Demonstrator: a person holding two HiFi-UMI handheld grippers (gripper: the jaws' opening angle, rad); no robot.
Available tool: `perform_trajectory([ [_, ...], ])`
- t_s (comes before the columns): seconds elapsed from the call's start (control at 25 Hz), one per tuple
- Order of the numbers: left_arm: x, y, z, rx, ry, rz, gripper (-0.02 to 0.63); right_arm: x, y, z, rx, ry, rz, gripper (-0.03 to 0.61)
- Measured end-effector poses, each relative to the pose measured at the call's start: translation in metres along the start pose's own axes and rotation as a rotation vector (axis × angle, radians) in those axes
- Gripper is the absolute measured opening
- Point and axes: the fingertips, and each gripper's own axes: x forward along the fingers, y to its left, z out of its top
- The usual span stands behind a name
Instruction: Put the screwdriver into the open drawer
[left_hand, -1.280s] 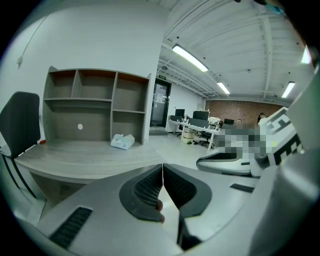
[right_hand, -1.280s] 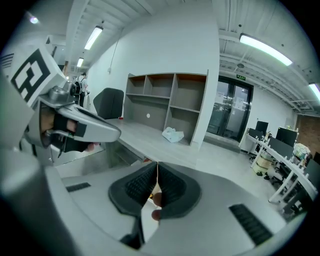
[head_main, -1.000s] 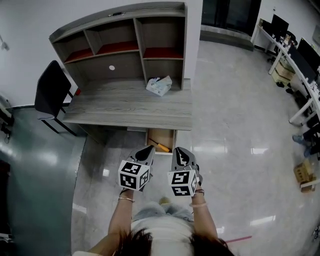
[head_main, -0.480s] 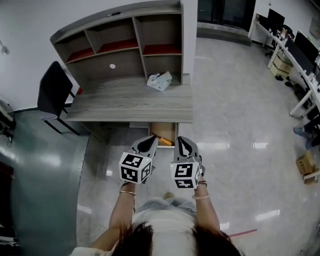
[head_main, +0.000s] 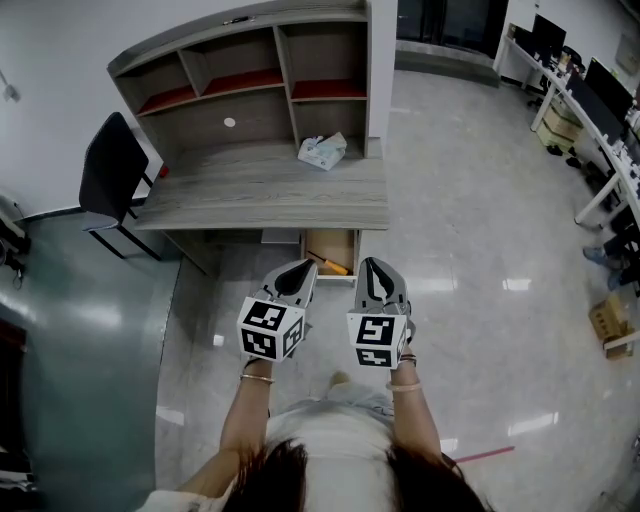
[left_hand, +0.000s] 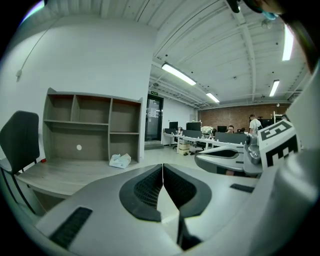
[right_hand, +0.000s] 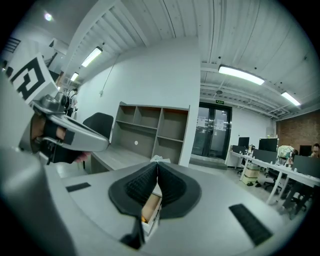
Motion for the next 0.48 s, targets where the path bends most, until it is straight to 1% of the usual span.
perform_trajectory([
  [0.32, -0.042, -0.005, 0.010, 0.003, -0.053, 0.029, 0.020, -0.043, 0.018, 0.030, 0.031, -0.092, 0.016, 0.028],
  [0.48, -0.061, -0.011, 0.010, 0.019, -0.058, 0.027, 0.020, -0.060, 0.032, 0.037, 0.020, -0.100, 0.029, 0.026],
])
